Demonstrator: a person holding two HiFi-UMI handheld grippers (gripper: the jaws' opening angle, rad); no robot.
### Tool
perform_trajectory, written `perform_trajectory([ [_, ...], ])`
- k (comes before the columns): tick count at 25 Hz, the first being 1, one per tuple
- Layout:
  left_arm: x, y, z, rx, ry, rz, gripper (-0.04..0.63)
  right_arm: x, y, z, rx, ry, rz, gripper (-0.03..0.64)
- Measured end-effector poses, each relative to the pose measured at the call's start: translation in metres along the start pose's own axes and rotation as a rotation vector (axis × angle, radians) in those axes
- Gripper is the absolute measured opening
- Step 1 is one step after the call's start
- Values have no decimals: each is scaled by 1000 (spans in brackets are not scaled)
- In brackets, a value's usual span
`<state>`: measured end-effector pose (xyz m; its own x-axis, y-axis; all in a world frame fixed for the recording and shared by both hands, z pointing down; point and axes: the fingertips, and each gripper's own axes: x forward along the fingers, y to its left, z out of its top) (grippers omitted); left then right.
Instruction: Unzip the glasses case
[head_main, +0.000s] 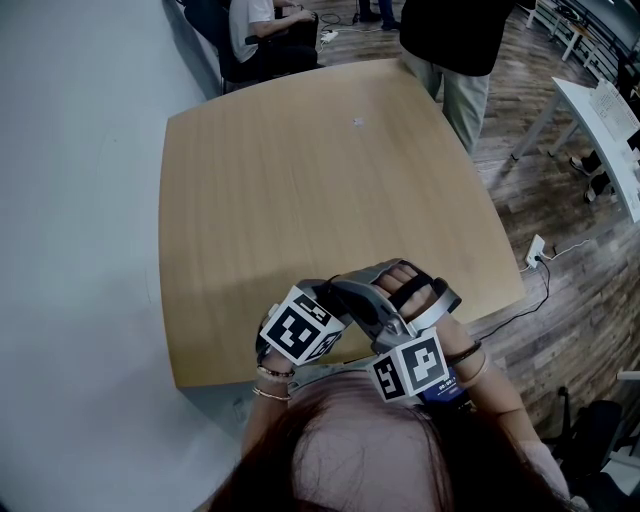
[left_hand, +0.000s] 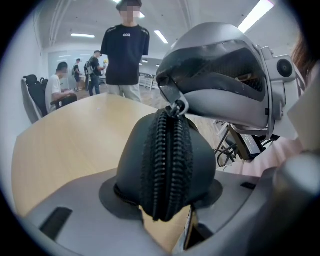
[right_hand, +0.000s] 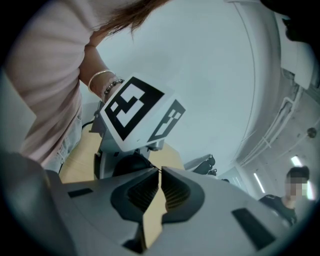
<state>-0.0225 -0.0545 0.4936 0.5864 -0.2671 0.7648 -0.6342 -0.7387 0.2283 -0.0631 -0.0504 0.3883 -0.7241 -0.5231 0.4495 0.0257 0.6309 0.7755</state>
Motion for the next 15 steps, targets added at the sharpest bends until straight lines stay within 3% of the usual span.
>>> perform_trajectory([
  [15,5,0,-4,6,33,7,215,2,5,1,1,2,17,18],
])
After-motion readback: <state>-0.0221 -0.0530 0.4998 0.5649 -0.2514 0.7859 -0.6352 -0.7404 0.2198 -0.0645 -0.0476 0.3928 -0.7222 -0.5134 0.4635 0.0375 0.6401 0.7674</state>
